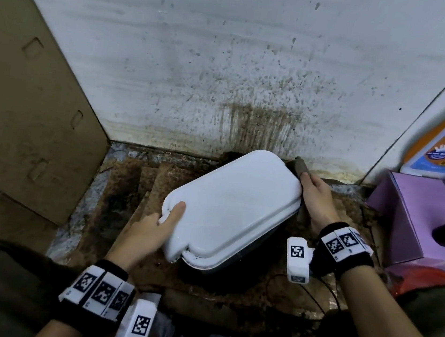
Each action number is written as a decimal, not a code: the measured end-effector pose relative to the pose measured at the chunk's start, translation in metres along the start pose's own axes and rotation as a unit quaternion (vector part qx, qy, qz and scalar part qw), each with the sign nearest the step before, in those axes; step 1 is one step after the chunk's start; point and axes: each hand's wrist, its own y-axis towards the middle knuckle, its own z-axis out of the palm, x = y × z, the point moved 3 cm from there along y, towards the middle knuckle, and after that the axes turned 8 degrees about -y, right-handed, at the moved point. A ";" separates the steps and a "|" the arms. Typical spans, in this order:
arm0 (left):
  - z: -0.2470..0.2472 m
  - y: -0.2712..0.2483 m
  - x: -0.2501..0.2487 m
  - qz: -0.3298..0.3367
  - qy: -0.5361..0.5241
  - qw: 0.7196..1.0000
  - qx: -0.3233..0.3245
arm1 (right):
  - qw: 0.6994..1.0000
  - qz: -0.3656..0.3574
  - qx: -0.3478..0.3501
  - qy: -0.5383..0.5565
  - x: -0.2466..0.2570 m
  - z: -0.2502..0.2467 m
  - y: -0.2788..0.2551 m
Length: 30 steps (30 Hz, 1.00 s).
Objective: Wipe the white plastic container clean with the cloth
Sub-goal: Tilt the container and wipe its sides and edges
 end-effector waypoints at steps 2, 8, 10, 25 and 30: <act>-0.002 0.005 0.008 -0.007 -0.021 0.999 0.027 | 1.000 -0.007 0.006 -0.021 0.001 0.002 -0.001; -0.002 0.004 0.009 0.030 -0.028 0.999 0.026 | 1.000 0.002 0.006 -0.026 0.007 0.000 -0.008; -0.004 0.002 0.008 0.047 -0.017 0.999 0.014 | 1.000 -0.003 0.012 -0.026 0.010 -0.002 -0.012; -0.022 0.004 -0.021 0.163 0.044 0.986 0.006 | 0.976 0.078 -0.202 0.034 -0.021 -0.011 -0.054; -0.032 0.016 -0.033 0.166 0.037 0.985 0.014 | 0.967 0.089 -0.237 0.037 -0.028 0.000 -0.074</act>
